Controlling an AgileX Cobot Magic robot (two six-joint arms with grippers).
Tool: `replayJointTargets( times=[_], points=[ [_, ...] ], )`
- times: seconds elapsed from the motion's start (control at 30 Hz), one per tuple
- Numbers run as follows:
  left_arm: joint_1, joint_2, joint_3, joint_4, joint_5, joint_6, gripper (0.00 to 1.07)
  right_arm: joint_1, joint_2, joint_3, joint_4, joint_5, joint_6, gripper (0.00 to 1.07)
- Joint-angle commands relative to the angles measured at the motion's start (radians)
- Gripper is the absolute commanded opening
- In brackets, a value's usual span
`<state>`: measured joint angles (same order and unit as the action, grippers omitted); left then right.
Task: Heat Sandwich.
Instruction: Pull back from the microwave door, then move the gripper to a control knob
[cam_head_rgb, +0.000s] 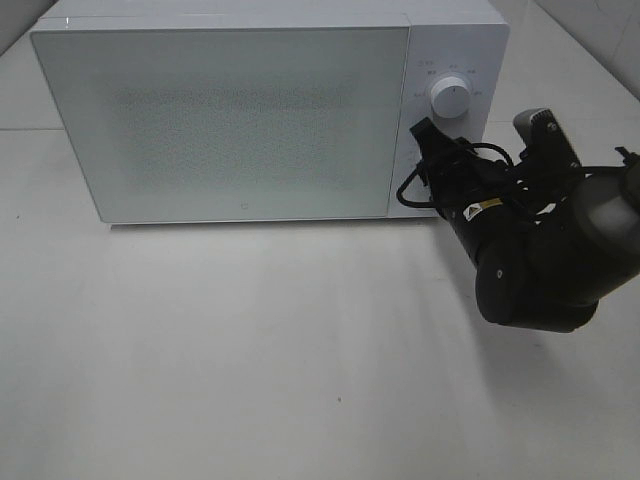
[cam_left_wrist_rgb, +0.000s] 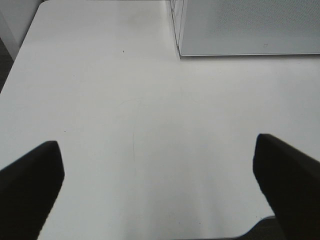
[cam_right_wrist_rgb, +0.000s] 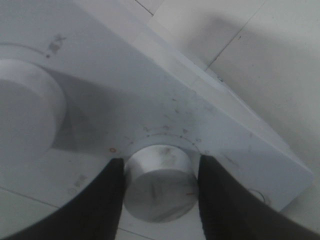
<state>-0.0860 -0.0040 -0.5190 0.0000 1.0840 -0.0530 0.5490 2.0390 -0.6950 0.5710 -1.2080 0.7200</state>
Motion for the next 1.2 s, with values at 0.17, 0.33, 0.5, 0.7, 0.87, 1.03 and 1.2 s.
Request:
replayJointTargets(
  times=[0.17,0.33,0.5,0.7,0.87,1.03,1.2],
  points=[
    [0.003,-0.016,0.0,0.0,-0.013,-0.005,0.98,-0.002,-0.003,-0.007,-0.011,-0.049,0.37,0.1],
    [0.003,-0.016,0.0,0.0,-0.013,-0.005,0.98,-0.002,-0.003,-0.007,-0.011,-0.049,0.529,0.1],
    [0.003,-0.016,0.0,0.0,-0.013,-0.005,0.98,-0.002,-0.003,-0.007,-0.012,-0.049,0.679,0.1],
    [0.003,-0.016,0.0,0.0,-0.013,-0.005,0.98,-0.002,-0.003,-0.007,-0.012,-0.049,0.762,0.11],
    [0.003,-0.016,0.0,0.0,-0.013,-0.005,0.98,-0.002,-0.003,-0.007,-0.012,-0.049,0.841,0.11],
    [0.003,-0.016,0.0,0.0,-0.013,-0.005,0.98,-0.002,-0.003,-0.007,-0.014,-0.049,0.828,0.12],
    [0.003,-0.016,0.0,0.0,-0.013,-0.005,0.98,-0.002,-0.003,-0.007,-0.015,-0.049,0.784,0.13]
  ],
)
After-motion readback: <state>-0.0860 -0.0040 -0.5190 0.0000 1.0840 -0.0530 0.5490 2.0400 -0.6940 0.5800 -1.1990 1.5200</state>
